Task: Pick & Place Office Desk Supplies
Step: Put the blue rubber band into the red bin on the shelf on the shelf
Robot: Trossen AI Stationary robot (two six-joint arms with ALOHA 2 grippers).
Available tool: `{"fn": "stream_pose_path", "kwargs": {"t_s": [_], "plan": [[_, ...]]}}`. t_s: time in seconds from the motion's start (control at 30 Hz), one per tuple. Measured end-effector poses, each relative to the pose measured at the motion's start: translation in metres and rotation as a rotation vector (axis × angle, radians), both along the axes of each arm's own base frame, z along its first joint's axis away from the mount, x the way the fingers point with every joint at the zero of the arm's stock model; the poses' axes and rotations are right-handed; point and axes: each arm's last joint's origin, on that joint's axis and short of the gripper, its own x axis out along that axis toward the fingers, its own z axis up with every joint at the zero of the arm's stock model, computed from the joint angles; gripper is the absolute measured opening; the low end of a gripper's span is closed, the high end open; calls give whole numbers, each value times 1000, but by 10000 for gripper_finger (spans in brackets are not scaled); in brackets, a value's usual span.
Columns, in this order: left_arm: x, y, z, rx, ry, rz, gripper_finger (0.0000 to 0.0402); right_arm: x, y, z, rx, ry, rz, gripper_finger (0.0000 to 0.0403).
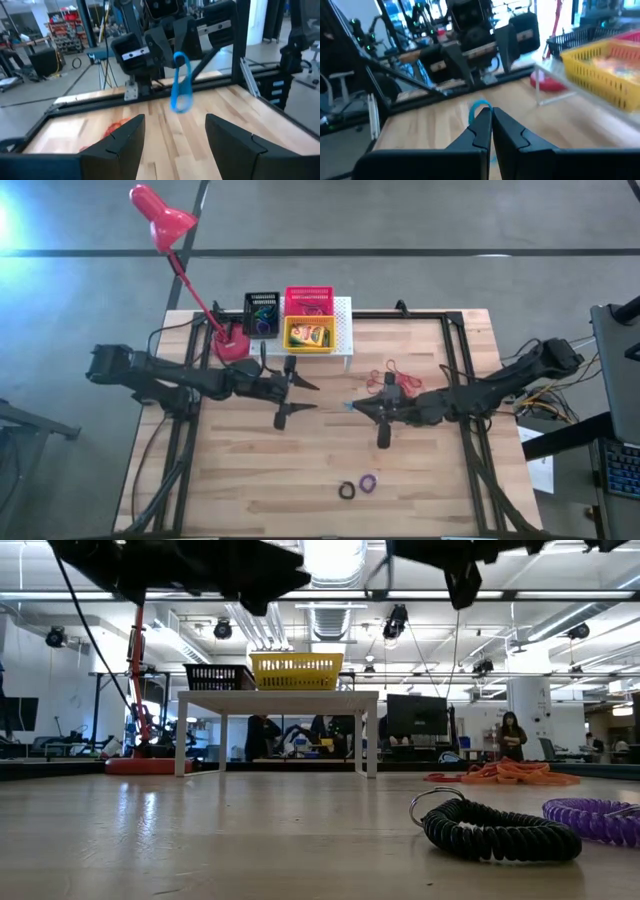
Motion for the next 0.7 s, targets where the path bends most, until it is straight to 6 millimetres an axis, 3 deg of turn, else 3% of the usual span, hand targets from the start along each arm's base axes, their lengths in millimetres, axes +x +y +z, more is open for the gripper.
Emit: {"fn": "stream_pose_path", "kwargs": {"t_s": [0.4,0.7], "plan": [[8,-2,17,8,-55,-38,213,1,1,11,-27,-21,6,8],[26,-4,7,-10,-54,-64,213,1,1,10,-28,-18,6,8]]}}
